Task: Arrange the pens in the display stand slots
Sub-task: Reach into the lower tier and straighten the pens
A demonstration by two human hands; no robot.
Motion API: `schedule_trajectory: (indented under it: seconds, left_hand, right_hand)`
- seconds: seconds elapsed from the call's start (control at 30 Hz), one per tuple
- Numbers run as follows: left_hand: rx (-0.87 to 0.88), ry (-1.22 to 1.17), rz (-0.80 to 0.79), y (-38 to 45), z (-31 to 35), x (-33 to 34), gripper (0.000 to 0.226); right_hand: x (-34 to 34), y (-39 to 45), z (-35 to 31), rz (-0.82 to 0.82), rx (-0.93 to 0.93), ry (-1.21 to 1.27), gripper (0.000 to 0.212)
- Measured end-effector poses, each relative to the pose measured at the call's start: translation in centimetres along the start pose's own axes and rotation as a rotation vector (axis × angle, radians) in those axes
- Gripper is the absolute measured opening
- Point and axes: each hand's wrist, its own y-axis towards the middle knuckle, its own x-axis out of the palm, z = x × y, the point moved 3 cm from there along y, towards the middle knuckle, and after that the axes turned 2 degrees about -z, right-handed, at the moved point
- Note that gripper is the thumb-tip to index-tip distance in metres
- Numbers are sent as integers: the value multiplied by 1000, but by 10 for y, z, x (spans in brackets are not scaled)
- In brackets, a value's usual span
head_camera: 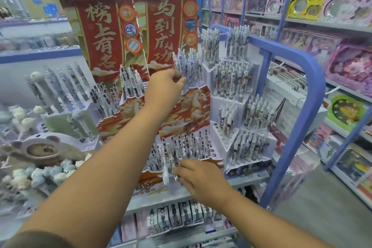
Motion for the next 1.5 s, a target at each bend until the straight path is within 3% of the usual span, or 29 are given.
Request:
schedule_trajectory:
  seconds: [0.13,0.27,0.47,0.57,0.67,0.77,0.9,1.23,1.37,1.5]
  left_hand:
    - [-52,105,-119,-1,1,4,24]
    - [-65,146,-115,-1,2,7,28]
    - [-118,301,-163,3,4,13,41]
    - [-112,356,-163,3,5,14,49]
    - [-70,352,-140,1,3,13,42]
    - [-24,267,-68,-2,-1,11,33]
    - [-8,150,-51,-25,-2,3,28]
    - [-66,-210,-385,-110,5,34,12]
    - [-32,-201,-491,-129,10,49,11]
    - [-62,-140,-463,-146,0,45,11]
  right_hand:
    - [-7,1,-1,122,-85,19,20]
    - [-17,1,-6,230,-65,81,19]
    - [-54,5,-11,381,122,283,17]
    - [-74,5,-11,433,330,530,12]
    - [-90,6,-1,514,527,808,12]
    - [-99,6,14,528,615,934,20]
    - [-110,0,32,528,671,954,19]
    - [-138,-8,70,469,767,912,11]
    - [-141,-8,75,508,768,891,17]
    - [-151,-12,85,606,759,830,18]
